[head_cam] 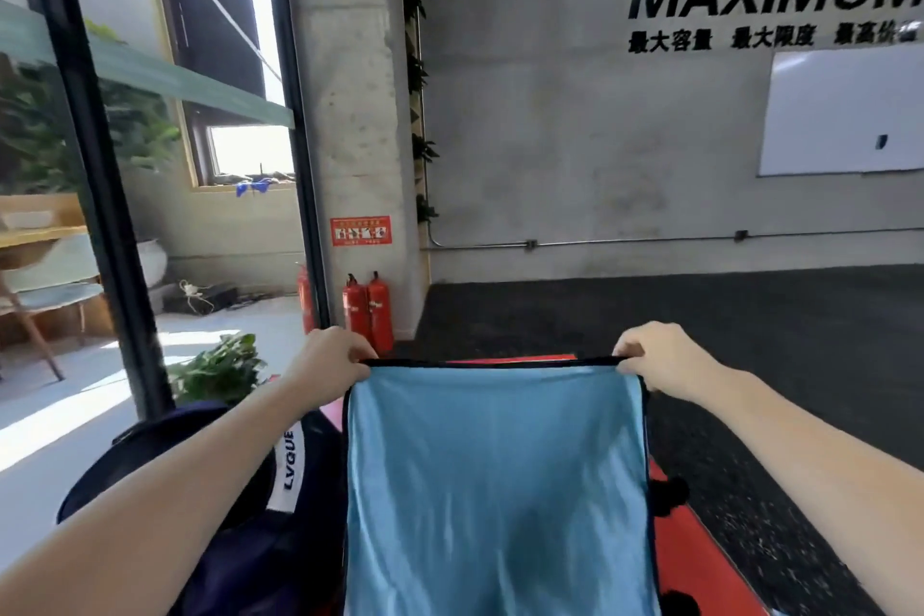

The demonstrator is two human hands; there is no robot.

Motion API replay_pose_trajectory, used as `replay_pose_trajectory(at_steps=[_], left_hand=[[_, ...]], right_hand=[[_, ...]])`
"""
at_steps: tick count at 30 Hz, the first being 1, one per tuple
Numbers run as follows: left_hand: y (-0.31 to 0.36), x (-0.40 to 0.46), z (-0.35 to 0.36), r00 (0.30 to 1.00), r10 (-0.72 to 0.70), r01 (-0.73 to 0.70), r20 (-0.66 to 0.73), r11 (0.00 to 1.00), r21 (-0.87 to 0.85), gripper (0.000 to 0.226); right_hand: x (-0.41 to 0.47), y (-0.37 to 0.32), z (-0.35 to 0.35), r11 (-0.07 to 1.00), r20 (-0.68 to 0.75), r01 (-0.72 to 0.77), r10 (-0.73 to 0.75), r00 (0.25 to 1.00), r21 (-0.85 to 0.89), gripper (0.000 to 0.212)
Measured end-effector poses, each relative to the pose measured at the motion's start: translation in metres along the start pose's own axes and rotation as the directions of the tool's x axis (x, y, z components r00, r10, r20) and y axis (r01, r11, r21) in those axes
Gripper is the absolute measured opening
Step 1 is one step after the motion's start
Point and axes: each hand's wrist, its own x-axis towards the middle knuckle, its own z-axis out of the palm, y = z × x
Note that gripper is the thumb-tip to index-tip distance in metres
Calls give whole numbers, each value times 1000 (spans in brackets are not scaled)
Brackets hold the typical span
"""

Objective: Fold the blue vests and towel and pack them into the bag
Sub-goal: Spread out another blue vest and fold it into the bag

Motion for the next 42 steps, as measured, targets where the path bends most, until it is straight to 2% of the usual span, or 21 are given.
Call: replay_pose_trajectory(at_steps=[3,10,13,15,18,21,23,25,27,29,31,35,39,42], left_hand=[[-5,8,38,995,-80,80,53,997,10,9],[-24,54,85,978,-176,187,112,978,-89,10],[-29,85,94,971,-203,216,123,971,-104,9],[-24,108,93,979,-176,187,105,977,-107,9],[-5,153,68,997,-79,77,-21,994,-73,21],[20,200,19,978,16,-33,-207,996,-77,14],[40,219,-20,941,69,-103,-332,991,-86,5],[60,227,-58,881,135,-186,-454,980,-69,8],[77,220,-90,814,172,-246,-555,967,-61,10],[83,207,-110,785,168,-269,-596,959,-85,10],[79,186,-115,795,148,-254,-588,962,-103,9],[62,123,-84,835,92,-199,-542,969,-144,9],[15,42,2,927,-3,-70,-374,981,-181,20],[-22,-26,74,977,-47,17,-206,989,-145,25]], right_hand=[[12,10,40,975,59,-153,145,988,160,17],[58,42,84,903,44,-239,240,970,358,12],[86,50,92,893,8,-259,276,961,367,10],[111,52,88,899,-7,-259,279,960,354,9],[153,41,56,952,-112,-163,198,974,258,7],[186,15,-3,994,-314,-12,47,948,112,7],[196,-5,-43,991,-439,81,-26,898,107,7],[196,-21,-76,976,-550,179,-81,831,125,10],[188,-37,-103,959,-610,257,-135,781,117,10],[172,-48,-119,949,-629,298,-167,759,107,6],[153,-52,-122,946,-608,305,-177,774,112,3],[102,-43,-88,958,-484,248,-152,862,142,5],[24,-16,-3,970,-297,160,-100,949,185,12],[-32,24,71,988,-163,103,-83,983,118,37]])
